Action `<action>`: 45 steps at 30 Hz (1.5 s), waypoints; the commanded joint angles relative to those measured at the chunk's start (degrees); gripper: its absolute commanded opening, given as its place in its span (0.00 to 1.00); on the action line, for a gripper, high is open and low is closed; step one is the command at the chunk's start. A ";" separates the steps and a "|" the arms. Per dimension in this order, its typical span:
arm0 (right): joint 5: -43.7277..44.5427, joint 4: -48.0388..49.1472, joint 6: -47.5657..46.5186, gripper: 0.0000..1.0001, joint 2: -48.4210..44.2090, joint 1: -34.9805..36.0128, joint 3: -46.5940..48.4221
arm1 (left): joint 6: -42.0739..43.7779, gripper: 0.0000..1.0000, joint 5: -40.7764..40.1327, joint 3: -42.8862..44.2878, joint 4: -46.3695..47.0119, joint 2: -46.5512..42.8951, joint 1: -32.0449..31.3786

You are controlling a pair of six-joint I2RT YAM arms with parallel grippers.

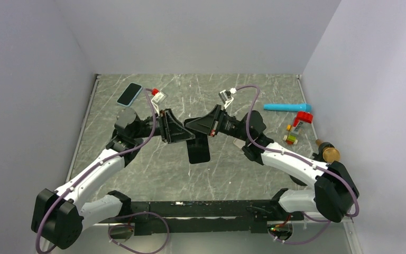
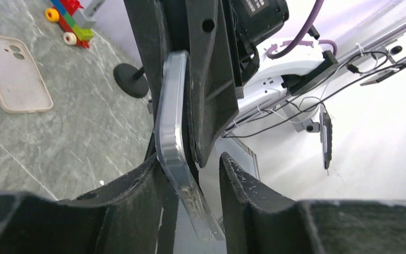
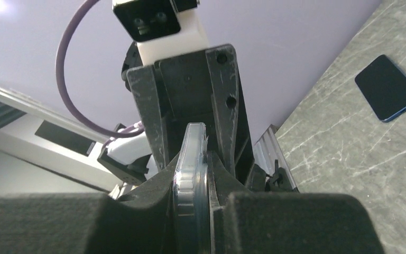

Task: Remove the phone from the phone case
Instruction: Remove the phone case from the phone.

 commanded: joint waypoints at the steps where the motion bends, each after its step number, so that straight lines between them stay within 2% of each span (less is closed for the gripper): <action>1: 4.46 1.87 -0.21 0.00 -2.89 0.19 1.79 | 1.71 0.48 2.74 0.50 -0.23 -1.30 -0.63; 4: 4.63 2.03 -0.10 0.00 -3.08 0.15 1.70 | 1.69 0.53 2.91 0.25 -0.19 -1.65 -0.63; 5: 4.30 1.47 -0.61 0.00 -2.92 0.22 2.27 | 1.90 0.50 2.21 0.48 -0.58 -1.61 -0.63; 8: 2.70 1.11 -1.45 0.00 -1.64 1.02 3.48 | 1.86 0.31 1.12 3.44 -1.69 0.50 -0.61; 11: 2.14 2.12 -1.35 0.00 -1.38 1.23 3.25 | -0.80 0.22 1.50 5.27 0.63 3.38 -0.67; 19: 2.81 -1.94 -4.72 0.00 -1.40 2.49 5.25 | -3.48 0.23 1.14 7.03 6.10 7.68 -2.20; 20: 2.63 -1.71 -4.60 0.00 -0.96 2.46 5.48 | -4.53 0.19 1.50 7.04 8.07 8.38 -2.46; 22: 1.31 -2.93 -5.06 0.03 -0.66 2.41 5.95 | -6.50 0.04 1.99 6.80 10.93 9.32 -2.50; 23: 1.24 -5.08 -6.09 0.13 -1.14 2.12 6.22 | -6.96 0.00 1.79 6.55 11.95 9.52 -2.21; 24: 2.62 -9.27 -7.86 0.27 -2.30 1.83 6.42 | -7.00 0.00 1.64 6.73 12.13 9.65 -2.03; 27: 9.25 -27.72 -14.93 0.67 -7.74 0.27 7.71 | -6.49 0.00 1.88 8.12 11.25 9.97 -0.92; 28: 11.50 -33.03 -16.68 0.77 -9.95 -0.84 7.72 | -6.92 0.00 2.01 8.56 11.51 10.09 -0.41; 30: 15.57 -43.17 -19.29 0.89 -14.69 -3.62 6.52 | -7.57 0.00 2.27 9.52 12.06 10.48 0.89; 32: 18.09 -48.32 -20.38 0.95 -19.98 -6.75 4.41 | -7.31 0.00 2.32 10.66 11.60 10.75 2.00; 34: 18.06 -50.24 -21.33 0.96 -24.53 -8.70 1.85 | -6.43 0.00 2.27 11.80 10.05 10.94 3.14; 36: 17.06 -50.28 -21.55 0.90 -27.96 -8.95 -0.41 | -5.01 0.00 1.97 12.80 7.57 10.91 4.17; 40: 7.84 -39.60 -19.59 0.55 -28.10 -8.16 -6.10 | -2.04 0.00 2.27 14.40 3.92 11.68 5.60; 43: 5.80 -34.53 -21.08 0.37 -25.42 -5.68 -7.09 | -3.23 0.00 4.70 14.61 6.49 13.08 6.55; 45: 5.77 -30.36 -20.79 0.32 -23.66 -4.22 -7.24 | -5.09 0.00 5.10 13.36 10.40 13.44 6.94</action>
